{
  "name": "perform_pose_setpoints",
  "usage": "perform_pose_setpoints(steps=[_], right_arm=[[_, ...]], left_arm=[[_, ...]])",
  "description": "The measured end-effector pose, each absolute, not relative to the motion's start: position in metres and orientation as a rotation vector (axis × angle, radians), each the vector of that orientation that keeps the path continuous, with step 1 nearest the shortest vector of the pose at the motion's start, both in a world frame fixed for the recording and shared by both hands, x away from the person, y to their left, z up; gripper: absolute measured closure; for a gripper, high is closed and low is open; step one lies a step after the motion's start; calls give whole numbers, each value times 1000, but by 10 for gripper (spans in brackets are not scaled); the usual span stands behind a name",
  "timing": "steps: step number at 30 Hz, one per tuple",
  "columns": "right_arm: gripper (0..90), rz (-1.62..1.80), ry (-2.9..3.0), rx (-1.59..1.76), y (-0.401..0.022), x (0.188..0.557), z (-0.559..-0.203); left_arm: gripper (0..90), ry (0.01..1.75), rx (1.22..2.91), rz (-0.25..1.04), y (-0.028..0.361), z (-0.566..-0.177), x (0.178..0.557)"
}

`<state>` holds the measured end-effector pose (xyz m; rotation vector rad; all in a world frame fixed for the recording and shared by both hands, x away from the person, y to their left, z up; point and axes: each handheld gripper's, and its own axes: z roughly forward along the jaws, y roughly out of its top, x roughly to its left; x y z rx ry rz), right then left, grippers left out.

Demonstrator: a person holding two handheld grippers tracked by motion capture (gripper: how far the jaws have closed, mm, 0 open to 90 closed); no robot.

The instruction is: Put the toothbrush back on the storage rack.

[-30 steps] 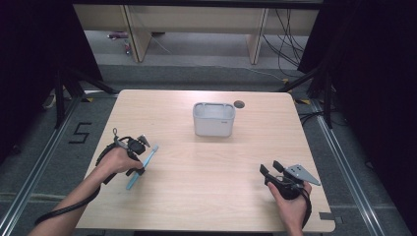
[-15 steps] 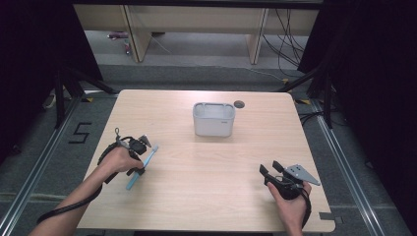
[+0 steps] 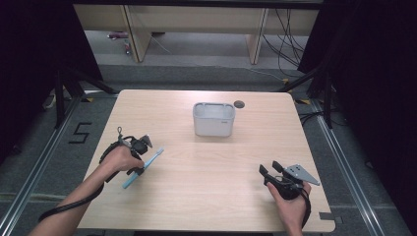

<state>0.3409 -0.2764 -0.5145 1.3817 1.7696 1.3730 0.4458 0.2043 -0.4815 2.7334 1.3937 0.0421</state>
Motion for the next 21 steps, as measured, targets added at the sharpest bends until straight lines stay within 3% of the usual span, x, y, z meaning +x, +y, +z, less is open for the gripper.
perform_pose_setpoints(steps=[21], right_arm=[[411, 1359, 1779, 1354, -277, 342, -515]], left_arm=[[786, 1309, 2697, 104, 205, -470, 434]])
